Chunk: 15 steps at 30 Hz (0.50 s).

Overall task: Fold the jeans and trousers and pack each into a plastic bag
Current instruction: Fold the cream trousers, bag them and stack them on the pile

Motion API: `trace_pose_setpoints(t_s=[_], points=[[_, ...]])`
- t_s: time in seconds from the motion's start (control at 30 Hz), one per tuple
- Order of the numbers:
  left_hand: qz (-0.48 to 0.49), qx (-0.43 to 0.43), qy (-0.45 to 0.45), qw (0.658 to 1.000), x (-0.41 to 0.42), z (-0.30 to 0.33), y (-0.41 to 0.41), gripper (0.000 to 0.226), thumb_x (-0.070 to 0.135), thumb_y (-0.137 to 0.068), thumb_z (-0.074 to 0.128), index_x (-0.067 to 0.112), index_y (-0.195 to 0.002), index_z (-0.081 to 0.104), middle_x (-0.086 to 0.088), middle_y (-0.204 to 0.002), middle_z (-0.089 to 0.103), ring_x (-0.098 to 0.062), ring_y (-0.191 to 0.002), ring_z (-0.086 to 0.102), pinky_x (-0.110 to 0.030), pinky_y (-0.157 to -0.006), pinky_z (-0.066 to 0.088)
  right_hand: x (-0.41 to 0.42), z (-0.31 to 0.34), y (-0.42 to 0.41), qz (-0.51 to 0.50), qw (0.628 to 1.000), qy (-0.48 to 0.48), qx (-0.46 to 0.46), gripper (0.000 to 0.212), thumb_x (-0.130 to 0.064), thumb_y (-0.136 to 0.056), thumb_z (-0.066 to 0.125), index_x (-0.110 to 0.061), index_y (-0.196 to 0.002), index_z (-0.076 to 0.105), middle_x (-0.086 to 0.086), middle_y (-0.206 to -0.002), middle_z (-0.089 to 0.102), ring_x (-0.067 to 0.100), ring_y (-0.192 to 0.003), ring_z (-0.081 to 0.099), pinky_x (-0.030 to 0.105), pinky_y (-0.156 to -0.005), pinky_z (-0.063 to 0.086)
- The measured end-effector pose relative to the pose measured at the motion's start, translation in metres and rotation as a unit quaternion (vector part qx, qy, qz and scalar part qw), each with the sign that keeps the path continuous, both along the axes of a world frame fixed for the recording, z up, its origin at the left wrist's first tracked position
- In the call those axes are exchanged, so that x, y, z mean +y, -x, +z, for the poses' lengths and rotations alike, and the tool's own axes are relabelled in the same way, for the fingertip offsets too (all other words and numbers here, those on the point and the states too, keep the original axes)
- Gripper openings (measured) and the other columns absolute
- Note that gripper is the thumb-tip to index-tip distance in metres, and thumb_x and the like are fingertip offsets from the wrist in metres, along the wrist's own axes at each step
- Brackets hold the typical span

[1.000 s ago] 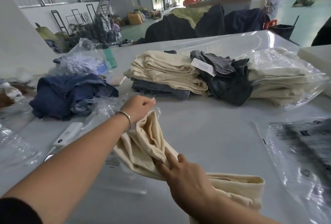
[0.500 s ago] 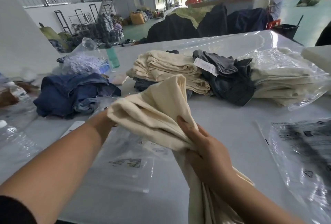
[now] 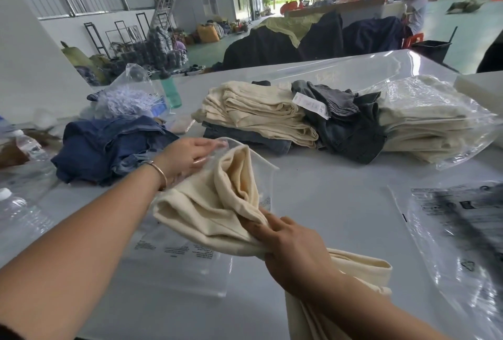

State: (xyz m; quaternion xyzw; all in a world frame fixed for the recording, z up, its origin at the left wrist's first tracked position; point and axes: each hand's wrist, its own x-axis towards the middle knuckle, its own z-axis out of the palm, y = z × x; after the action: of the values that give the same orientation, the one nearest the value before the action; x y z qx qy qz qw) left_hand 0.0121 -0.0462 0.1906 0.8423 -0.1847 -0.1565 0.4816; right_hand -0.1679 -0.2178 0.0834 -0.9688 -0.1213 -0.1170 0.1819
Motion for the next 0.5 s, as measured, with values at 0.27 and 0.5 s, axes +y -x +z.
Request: trace_pose_setpoints(t_s=[0.27,0.5], points=[[-0.238,-0.376,-0.251,0.859,-0.024,-0.020,0.059,0.035,0.050,-0.087,0.055,0.048,-0.122,0.058,0.025,-0.053,0.051,0.010,-0.054,0.047,-0.008,-0.049,0.033,-0.008,-0.006,-0.021,-0.120,0.992,-0.027,0.037,0.061,-0.034,-0.086,0.053,-0.048,-0.139,0.025,-0.010,-0.133,0.042,0.026,-0.099,0.058,0.034,-0.068,0.047],[-0.025,-0.392,-0.289,0.873,-0.005,-0.043,0.038,0.051,0.010,-0.088,0.056,0.021,-0.138,0.047,0.001,-0.098,0.058,-0.014,-0.068,0.050,-0.018,-0.055,0.037,-0.028,0.004,-0.031,-0.256,0.959,-0.108,0.059,0.055,-0.026,-0.087,0.049,-0.022,-0.137,0.025,0.009,-0.139,0.031,0.037,-0.096,0.058,0.032,-0.064,0.033]])
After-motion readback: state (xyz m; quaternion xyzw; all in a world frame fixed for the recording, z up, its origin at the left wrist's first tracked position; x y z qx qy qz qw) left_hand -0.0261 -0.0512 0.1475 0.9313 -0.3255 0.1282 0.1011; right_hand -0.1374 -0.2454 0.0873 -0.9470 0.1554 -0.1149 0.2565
